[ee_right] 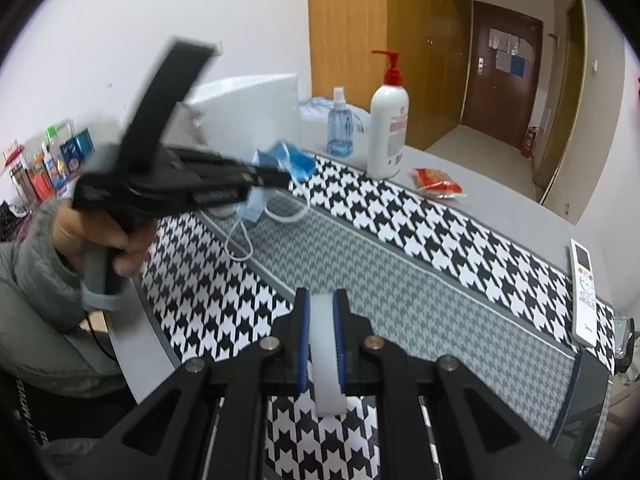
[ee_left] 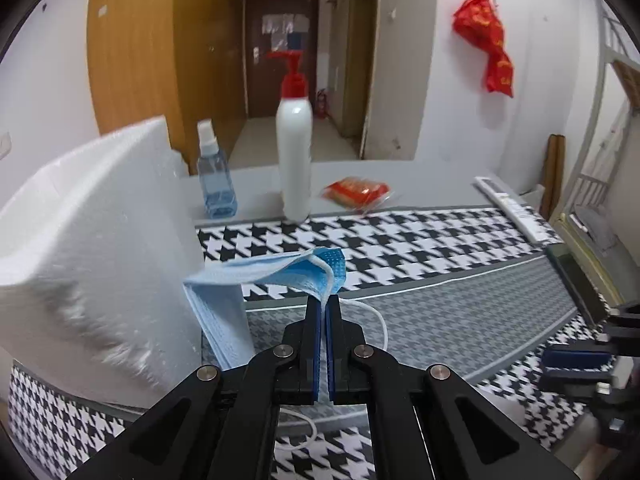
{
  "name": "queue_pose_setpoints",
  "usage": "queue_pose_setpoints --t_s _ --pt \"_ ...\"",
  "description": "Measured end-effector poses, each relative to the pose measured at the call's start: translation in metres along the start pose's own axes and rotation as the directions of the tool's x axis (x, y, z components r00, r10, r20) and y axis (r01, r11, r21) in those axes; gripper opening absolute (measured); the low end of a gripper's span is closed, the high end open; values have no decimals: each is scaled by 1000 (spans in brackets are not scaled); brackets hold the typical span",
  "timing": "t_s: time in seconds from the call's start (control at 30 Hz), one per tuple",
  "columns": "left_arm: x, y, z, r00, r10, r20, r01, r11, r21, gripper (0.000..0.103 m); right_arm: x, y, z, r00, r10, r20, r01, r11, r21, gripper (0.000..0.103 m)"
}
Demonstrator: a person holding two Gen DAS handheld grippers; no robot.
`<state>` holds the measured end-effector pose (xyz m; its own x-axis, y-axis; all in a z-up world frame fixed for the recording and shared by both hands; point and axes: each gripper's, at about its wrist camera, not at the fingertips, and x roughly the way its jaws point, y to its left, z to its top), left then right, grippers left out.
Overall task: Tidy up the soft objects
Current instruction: 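Lift the masks with the left tool toward the foam box while the right tool lifts the stick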
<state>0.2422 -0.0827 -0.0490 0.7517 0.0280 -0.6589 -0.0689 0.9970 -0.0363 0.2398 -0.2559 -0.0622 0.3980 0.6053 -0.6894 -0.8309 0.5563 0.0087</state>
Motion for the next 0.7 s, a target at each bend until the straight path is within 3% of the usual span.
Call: queue_pose_setpoints --t_s 0.3,0.33,0.4,0.43,0.7 --pt "-36 -9 -3 997 -39 64 36 998 53 2 32 -8 -18 997 10 -79 -7 999 34 16" --pt "-39 -10 -4 997 -43 67 39 998 59 2 33 -9 -19 997 13 -82 -10 999 39 18" --pt "-43 -10 -6 997 -38 75 33 997 65 2 37 -9 -23 996 21 -92 -17 999 43 37" --pt "-45 -9 -6 996 -39 77 34 997 64 2 38 -10 -25 995 26 -91 -22 999 49 40" --pt "-52 -2 -11 996 -34 79 29 998 62 2 47 -9 -36 995 31 -96 -24 997 73 40"
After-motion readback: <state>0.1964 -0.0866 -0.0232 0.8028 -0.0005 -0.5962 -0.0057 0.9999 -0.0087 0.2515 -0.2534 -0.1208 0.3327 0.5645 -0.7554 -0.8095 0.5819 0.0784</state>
